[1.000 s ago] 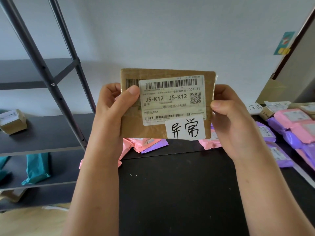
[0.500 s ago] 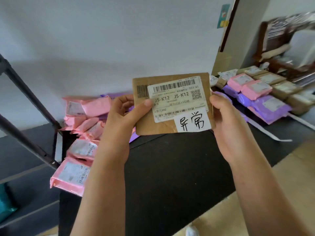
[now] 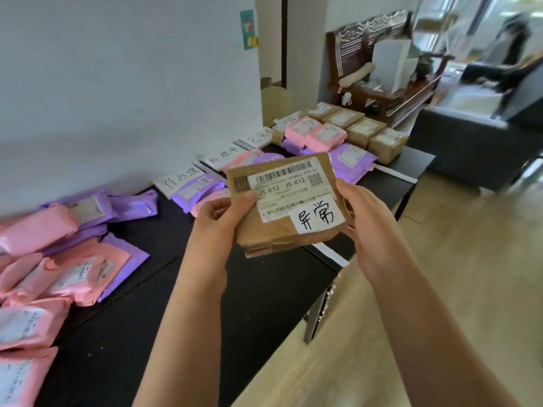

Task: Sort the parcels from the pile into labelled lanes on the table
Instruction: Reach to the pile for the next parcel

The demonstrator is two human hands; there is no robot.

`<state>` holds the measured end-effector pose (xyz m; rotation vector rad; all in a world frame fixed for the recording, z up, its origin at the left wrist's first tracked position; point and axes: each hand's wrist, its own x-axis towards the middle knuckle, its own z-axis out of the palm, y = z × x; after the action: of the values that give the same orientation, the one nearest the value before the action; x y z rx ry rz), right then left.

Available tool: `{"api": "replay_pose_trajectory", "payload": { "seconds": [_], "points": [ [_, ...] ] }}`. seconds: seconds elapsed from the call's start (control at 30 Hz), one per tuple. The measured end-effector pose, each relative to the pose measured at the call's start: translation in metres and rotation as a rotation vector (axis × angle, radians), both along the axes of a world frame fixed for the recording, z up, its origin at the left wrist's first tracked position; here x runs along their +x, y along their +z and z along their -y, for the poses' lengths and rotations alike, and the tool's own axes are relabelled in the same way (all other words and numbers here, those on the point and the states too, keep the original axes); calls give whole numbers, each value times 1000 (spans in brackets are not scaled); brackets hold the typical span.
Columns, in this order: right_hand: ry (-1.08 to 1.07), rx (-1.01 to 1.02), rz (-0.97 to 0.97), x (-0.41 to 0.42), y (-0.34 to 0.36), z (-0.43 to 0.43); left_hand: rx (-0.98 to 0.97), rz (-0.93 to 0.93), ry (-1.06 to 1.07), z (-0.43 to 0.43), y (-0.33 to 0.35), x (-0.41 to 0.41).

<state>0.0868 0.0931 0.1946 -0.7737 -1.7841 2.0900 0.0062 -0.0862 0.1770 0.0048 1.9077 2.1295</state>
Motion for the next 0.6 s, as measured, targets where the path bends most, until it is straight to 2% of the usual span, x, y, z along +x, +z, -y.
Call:
{"api": "replay_pose_trajectory", "payload": {
  "seconds": [0.27, 0.6],
  "points": [
    [-94, 56, 100, 45, -11, -155, -14, 103, -17, -172, -20, 27],
    [-219, 60, 88, 77, -39, -299, -129, 187, -93, -332, -35, 41]
  ]
}}
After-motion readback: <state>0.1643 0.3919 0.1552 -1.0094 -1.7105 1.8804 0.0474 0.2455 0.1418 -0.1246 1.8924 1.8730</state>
